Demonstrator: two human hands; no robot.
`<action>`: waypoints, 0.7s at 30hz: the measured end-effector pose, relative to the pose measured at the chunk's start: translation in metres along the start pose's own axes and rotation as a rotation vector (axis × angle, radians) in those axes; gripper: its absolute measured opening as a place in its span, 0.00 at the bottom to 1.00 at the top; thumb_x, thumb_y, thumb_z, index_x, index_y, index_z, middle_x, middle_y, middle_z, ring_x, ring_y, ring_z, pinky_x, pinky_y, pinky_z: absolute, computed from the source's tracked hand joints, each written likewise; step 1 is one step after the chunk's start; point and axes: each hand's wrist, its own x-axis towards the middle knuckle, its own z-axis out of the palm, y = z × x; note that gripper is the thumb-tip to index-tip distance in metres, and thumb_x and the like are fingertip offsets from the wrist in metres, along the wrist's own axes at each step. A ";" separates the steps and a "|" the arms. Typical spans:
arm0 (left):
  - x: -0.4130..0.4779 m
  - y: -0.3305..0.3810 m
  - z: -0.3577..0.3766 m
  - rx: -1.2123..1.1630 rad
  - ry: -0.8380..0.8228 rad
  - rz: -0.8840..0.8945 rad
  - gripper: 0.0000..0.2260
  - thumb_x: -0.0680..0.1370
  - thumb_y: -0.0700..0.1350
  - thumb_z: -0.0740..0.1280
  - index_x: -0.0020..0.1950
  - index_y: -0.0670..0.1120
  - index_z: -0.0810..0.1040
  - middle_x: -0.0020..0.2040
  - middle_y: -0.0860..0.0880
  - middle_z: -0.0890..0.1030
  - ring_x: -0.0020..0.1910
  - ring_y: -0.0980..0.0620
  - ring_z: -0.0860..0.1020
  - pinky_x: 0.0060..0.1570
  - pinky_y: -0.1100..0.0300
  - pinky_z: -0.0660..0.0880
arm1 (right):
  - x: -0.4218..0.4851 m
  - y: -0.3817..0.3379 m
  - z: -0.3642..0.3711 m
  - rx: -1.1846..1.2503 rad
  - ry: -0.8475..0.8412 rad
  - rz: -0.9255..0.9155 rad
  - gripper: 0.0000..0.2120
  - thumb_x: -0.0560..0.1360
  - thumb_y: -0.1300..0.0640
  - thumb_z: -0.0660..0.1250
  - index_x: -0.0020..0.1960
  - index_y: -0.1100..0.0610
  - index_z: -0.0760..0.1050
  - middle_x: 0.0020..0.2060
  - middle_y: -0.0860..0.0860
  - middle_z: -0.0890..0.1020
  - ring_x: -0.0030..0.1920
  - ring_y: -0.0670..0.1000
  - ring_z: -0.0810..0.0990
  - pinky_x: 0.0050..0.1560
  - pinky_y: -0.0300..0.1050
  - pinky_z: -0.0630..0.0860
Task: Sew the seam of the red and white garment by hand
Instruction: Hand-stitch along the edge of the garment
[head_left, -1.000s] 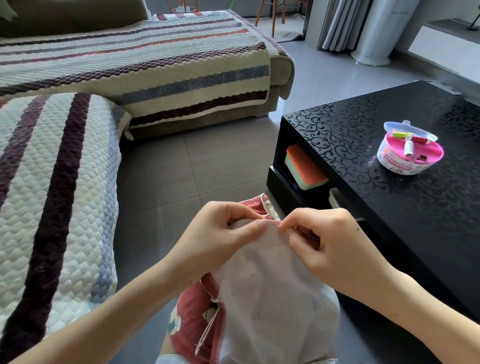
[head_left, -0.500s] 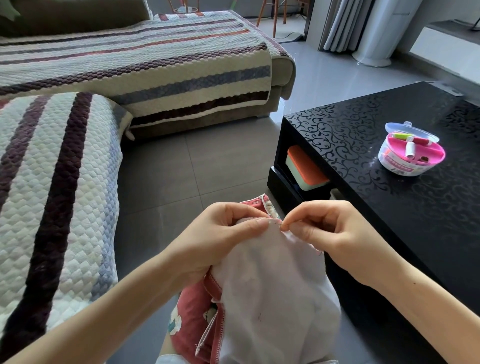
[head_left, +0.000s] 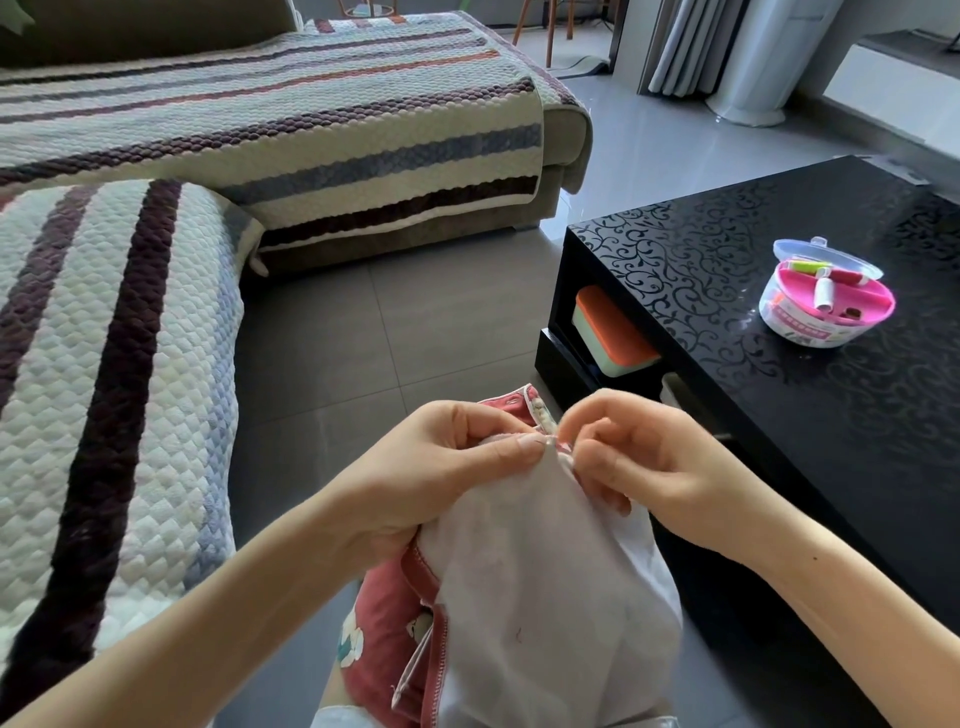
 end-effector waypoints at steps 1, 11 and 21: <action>-0.001 0.000 0.000 -0.007 0.004 -0.002 0.05 0.68 0.47 0.71 0.37 0.46 0.84 0.34 0.49 0.81 0.31 0.57 0.78 0.31 0.67 0.74 | -0.001 0.001 -0.004 -0.035 0.017 0.004 0.05 0.75 0.60 0.66 0.45 0.63 0.75 0.29 0.52 0.76 0.29 0.48 0.73 0.30 0.40 0.71; 0.008 -0.003 0.009 0.060 0.083 0.040 0.05 0.70 0.48 0.71 0.36 0.48 0.84 0.35 0.50 0.82 0.33 0.58 0.78 0.35 0.67 0.74 | 0.002 0.003 0.014 -0.049 0.170 -0.125 0.03 0.72 0.63 0.64 0.40 0.61 0.75 0.31 0.55 0.79 0.29 0.47 0.76 0.33 0.40 0.76; 0.009 -0.007 0.006 0.141 0.118 0.110 0.07 0.68 0.51 0.71 0.36 0.48 0.84 0.34 0.51 0.83 0.34 0.59 0.78 0.35 0.68 0.73 | 0.001 0.008 0.024 -0.372 0.206 -0.334 0.10 0.78 0.61 0.64 0.54 0.48 0.76 0.46 0.36 0.82 0.42 0.42 0.83 0.44 0.39 0.80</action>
